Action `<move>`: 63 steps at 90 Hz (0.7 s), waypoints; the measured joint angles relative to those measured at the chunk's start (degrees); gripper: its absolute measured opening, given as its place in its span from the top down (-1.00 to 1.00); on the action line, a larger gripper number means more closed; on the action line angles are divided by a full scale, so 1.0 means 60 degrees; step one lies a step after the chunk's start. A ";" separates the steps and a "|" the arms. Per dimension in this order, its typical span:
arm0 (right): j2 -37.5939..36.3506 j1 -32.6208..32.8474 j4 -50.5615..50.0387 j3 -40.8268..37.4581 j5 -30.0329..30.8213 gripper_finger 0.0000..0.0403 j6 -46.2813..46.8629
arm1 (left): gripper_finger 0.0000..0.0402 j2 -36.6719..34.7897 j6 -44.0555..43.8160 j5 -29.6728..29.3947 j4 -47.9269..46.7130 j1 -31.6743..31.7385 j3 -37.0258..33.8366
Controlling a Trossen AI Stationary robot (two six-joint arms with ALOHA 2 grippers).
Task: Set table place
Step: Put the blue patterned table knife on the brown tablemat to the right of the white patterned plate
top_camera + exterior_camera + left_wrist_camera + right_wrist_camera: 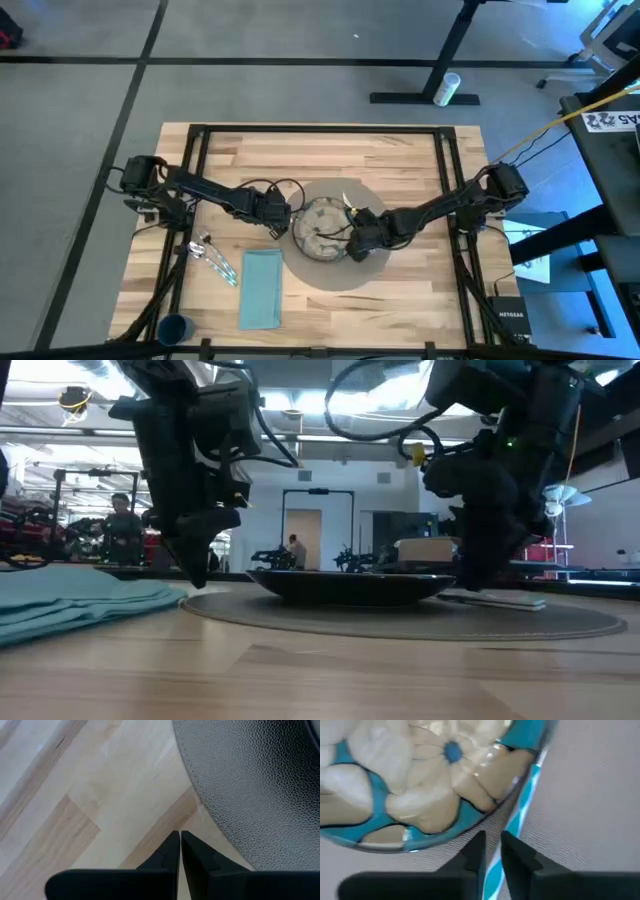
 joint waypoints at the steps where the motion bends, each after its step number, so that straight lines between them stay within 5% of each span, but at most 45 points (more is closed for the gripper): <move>1: 0.0000 0.0000 0.0007 0.0002 -0.0015 0.65 -0.0021 | 1.00 0.0000 0.0000 0.0000 0.0000 0.0000 0.0000; 25: -0.0004 0.0000 -0.0337 0.0003 0.0027 0.37 -0.0315 | 1.00 0.0000 0.0000 0.0000 0.0000 0.0000 0.0000; 63: 0.0197 0.0000 -0.0500 0.0018 0.0083 0.67 -0.0173 | 1.00 -0.0004 0.0002 -0.0002 -0.0007 -0.0004 0.0000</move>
